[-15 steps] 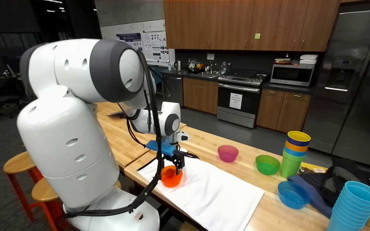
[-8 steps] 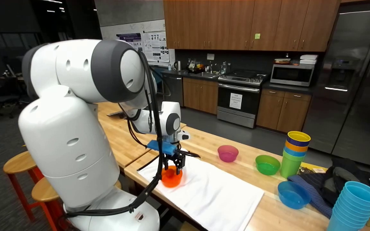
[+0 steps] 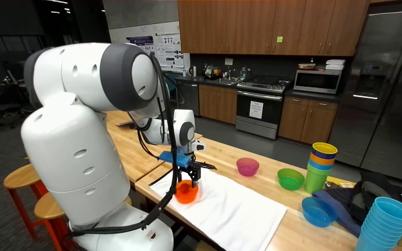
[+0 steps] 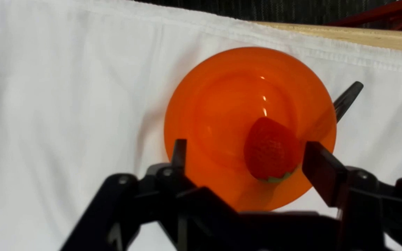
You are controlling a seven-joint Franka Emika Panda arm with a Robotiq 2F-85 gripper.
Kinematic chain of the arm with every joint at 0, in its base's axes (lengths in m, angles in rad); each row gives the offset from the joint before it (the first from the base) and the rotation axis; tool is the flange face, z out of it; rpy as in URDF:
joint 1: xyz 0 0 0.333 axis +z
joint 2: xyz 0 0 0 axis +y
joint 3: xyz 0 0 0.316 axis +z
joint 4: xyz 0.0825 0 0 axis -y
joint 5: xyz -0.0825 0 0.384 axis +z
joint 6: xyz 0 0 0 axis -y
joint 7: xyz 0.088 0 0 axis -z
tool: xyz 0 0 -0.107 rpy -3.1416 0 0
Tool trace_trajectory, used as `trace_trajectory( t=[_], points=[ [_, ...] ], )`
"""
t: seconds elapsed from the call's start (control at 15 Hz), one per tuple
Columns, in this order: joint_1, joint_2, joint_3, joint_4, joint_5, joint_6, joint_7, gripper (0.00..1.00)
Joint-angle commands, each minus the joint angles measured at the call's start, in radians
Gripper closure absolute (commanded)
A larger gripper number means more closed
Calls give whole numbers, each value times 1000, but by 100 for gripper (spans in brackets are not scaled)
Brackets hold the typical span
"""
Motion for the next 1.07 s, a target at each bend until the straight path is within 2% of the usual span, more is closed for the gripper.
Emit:
trace_trajectory(
  t=[0.0, 0.13, 0.2, 0.4, 0.47, 0.53, 1.0],
  points=[
    [13, 29, 5, 18, -29, 20, 47, 17],
    [14, 36, 5, 21, -31, 21, 50, 42],
    [17, 42, 6, 22, -31, 23, 55, 44],
    [19, 51, 4, 26, -31, 23, 58, 63],
    [21, 54, 4, 28, -25, 23, 59, 60],
    [20, 57, 1, 30, -27, 21, 57, 63],
    [27, 66, 5, 36, -31, 23, 65, 45]
  ],
)
